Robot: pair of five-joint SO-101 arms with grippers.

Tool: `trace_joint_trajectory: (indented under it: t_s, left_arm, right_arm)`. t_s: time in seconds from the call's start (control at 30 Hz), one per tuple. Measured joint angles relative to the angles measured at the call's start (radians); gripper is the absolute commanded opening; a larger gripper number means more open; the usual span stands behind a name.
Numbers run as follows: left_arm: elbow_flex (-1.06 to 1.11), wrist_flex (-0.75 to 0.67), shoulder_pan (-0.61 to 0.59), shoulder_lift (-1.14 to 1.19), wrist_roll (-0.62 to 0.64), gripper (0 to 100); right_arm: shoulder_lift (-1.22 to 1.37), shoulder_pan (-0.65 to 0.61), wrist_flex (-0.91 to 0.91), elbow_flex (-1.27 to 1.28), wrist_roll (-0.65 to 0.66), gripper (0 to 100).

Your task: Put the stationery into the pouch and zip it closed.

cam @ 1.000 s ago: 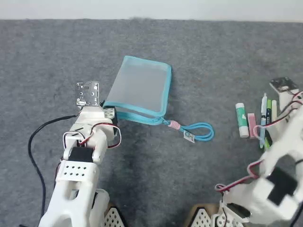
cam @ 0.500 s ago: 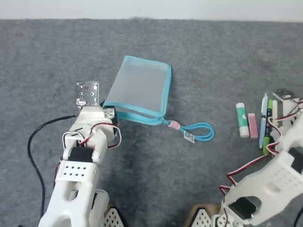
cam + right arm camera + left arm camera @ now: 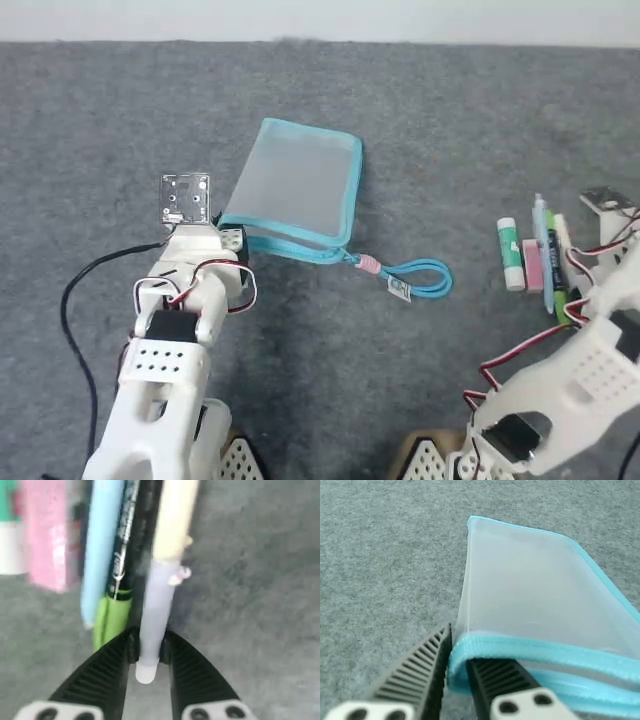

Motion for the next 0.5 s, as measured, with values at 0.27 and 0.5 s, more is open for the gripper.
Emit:
trace_joint_trajectory:
  t_s: [0.27, 0.5]
  left_arm:
    - [0.0, 0.0, 0.0, 0.0, 0.0, 1]
    - [0.0, 0.0, 0.0, 0.0, 0.002, 1]
  right_arm:
    - [-0.416, -0.084, 0.242, 0.002, -0.018, 0.6]
    - [-0.816, -0.261, 0.413, 0.083, -0.023, 0.6]
